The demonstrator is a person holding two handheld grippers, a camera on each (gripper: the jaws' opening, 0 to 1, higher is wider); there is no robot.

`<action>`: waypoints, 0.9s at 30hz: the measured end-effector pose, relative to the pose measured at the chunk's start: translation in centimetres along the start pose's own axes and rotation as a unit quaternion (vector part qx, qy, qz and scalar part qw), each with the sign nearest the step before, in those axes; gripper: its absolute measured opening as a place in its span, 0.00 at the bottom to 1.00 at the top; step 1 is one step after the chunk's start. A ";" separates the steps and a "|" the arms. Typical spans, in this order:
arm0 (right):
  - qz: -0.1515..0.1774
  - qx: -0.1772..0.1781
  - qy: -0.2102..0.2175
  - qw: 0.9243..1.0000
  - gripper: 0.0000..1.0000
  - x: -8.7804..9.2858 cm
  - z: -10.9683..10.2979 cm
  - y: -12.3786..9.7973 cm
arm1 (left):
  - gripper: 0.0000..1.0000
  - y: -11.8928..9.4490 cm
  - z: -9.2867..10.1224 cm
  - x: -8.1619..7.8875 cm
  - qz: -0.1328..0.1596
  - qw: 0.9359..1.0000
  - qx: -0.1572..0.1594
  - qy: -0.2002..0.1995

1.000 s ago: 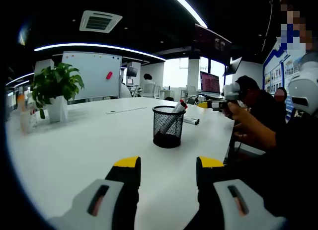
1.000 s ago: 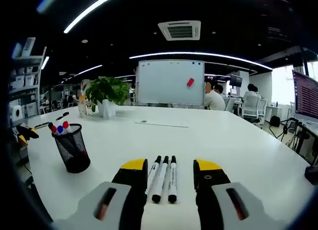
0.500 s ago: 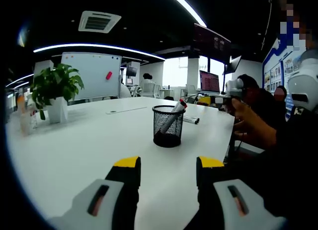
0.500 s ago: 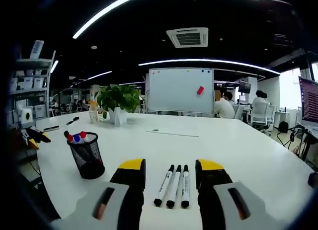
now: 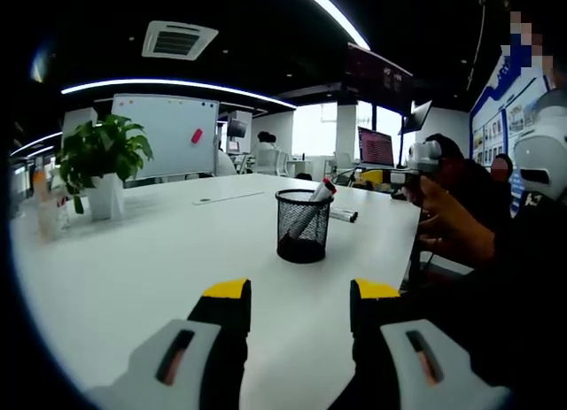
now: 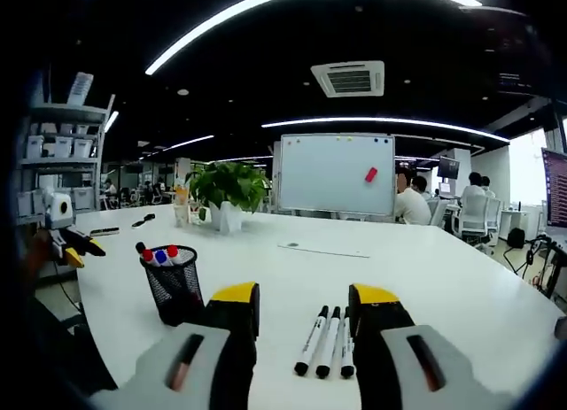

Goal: Pick up the whiteboard markers from the pen holder and place them facing the whiteboard neatly

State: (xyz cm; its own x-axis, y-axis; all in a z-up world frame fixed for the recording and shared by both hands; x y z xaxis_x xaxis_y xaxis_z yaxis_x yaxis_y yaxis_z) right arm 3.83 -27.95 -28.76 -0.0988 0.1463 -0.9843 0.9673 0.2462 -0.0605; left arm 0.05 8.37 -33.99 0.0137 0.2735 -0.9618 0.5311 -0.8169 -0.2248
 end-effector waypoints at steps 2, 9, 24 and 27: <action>-0.001 -0.006 -0.004 1.000 0.44 0.0 -0.4 0.0 | 0.46 0.0 -0.1 -0.1 0.002 1.000 -0.002 -0.001; 0.001 -0.042 0.000 0.999 0.46 -0.3 -2.3 0.1 | 0.46 0.1 -0.1 -0.1 0.001 1.000 -0.001 0.000; -0.008 -0.086 -0.023 0.996 0.47 -0.2 -5.4 0.3 | 0.46 -0.2 -0.3 0.1 -0.001 1.000 -0.005 0.001; -0.010 -0.086 -0.037 0.996 0.46 -0.3 -5.6 0.4 | 0.46 -0.2 -0.4 0.1 0.000 1.000 -0.007 0.001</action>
State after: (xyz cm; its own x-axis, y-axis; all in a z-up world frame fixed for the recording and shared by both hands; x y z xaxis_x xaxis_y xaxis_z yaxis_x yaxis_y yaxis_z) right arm 2.91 -22.52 -27.59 -0.0934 0.0695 -0.9932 0.9102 0.4103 -0.0569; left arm 0.27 8.72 -33.96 0.0149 0.2748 -0.9614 0.5435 -0.8093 -0.2229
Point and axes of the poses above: the point that each gripper's makers call its tool centre point, and the gripper's own axes: y roughly forward along the fingers, z roughly to its right, x roughly out of its underside, the point moved 1 cm from there along -y, roughly backward along the fingers, and after that the axes turned 13 degrees about y, right-handed, at the moved point
